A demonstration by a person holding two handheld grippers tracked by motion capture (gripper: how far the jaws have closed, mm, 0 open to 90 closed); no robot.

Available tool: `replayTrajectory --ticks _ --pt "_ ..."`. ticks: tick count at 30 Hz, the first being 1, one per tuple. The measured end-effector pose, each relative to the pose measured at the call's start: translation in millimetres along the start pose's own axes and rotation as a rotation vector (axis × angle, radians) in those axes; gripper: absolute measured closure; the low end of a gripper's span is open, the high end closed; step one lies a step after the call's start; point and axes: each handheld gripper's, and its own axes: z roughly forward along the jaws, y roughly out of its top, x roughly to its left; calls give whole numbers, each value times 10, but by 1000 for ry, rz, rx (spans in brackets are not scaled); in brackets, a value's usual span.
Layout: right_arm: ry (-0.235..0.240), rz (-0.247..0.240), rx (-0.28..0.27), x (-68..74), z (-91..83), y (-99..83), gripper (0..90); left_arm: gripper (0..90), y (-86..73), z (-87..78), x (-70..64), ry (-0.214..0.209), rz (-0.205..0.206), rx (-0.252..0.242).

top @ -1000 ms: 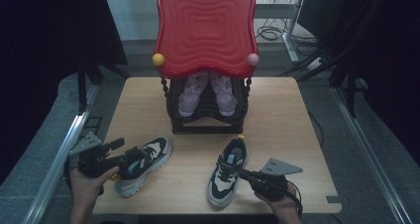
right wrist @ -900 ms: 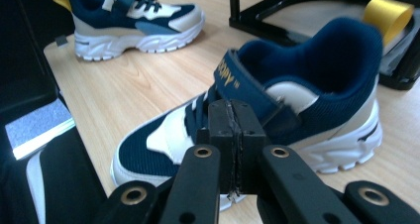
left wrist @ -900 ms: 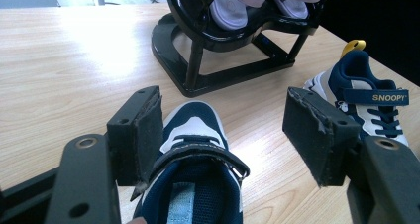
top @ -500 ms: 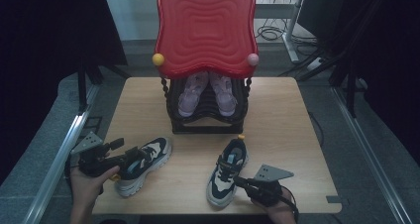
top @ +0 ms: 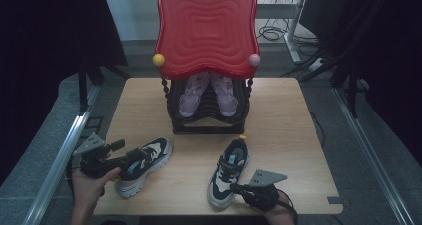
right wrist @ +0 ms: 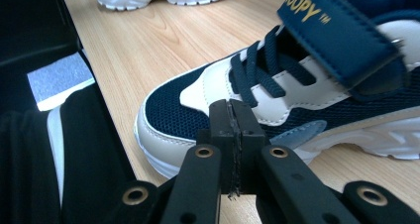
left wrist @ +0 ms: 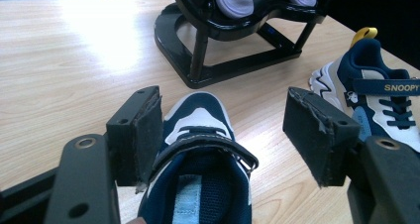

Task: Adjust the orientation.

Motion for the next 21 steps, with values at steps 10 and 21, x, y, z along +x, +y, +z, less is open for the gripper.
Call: replayTrajectory --ticks 10,21 --pt "-4 1 -7 25 48 1 898 316 -12 -7 6 4 -2 4" --pt "-26 -12 -11 104 160 62 899 316 -12 -33 2 6 -2 -3"
